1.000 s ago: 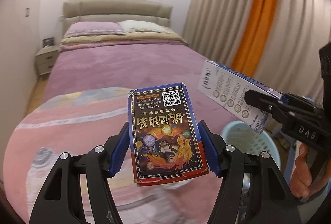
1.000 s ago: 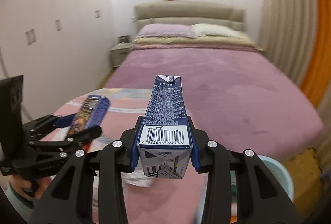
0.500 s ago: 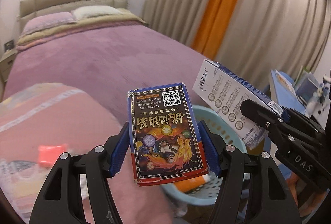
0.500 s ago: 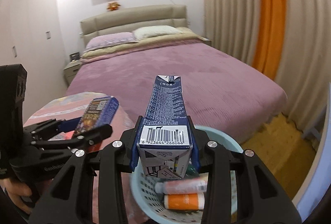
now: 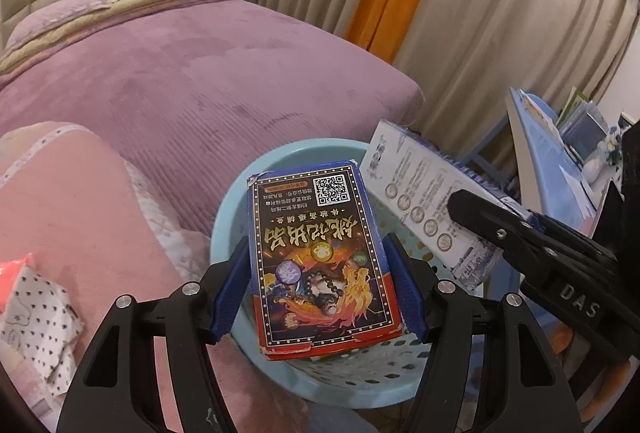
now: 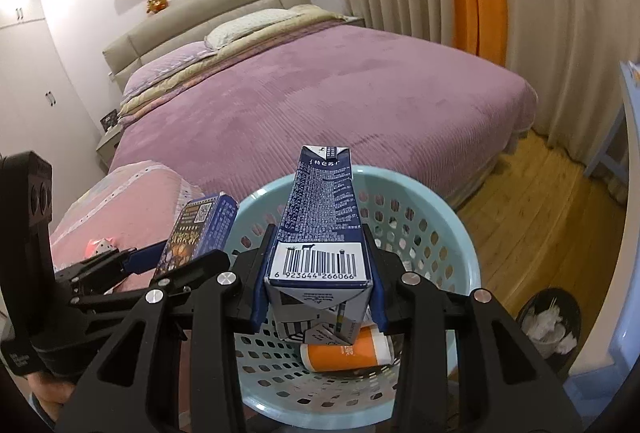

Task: Collect trash
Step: 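Carry card box and carton over the blue basket and release both, then grasp the polka-dot paper with left tool while right tool grasps pink bag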

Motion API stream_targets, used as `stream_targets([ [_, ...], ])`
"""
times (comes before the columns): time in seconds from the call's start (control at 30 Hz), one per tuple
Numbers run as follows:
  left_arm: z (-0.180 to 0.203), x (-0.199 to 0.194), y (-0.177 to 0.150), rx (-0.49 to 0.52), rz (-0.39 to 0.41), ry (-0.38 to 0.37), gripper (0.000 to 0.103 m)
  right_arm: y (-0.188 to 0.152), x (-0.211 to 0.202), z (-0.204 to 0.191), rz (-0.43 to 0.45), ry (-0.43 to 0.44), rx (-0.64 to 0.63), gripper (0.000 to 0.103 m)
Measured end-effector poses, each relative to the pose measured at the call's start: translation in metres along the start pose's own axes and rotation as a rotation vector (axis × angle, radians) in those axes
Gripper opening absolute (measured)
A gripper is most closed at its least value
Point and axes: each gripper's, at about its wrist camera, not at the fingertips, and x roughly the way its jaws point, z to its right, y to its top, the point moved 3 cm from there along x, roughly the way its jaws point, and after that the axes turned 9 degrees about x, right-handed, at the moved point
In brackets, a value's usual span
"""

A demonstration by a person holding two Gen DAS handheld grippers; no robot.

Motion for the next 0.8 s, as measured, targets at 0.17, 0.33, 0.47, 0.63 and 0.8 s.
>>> stream_targets([
  [0.17, -0.005, -0.008, -0.005, -0.010, 0.015, 0.000, 0.078, -0.004, 0.009, 0.011, -0.033, 0.000, 0.066, 0.053],
  [0.33, -0.012, -0.027, -0.013, -0.015, 0.042, -0.014, 0.078, -0.010, 0.004, 0.012, -0.032, 0.008, 0.076, 0.054],
  [0.47, -0.016, -0.050, -0.017, -0.017, 0.084, -0.011, 0.078, -0.012, 0.000, 0.007, -0.024, 0.031, 0.059, 0.054],
  [0.63, -0.022, -0.081, -0.021, -0.019, 0.142, 0.004, 0.077, -0.016, -0.009, -0.022, -0.017, 0.065, 0.011, 0.054],
  [0.8, -0.033, -0.111, -0.025, -0.027, 0.191, 0.049, 0.077, -0.019, -0.017, -0.044, 0.002, 0.074, -0.039, 0.054],
])
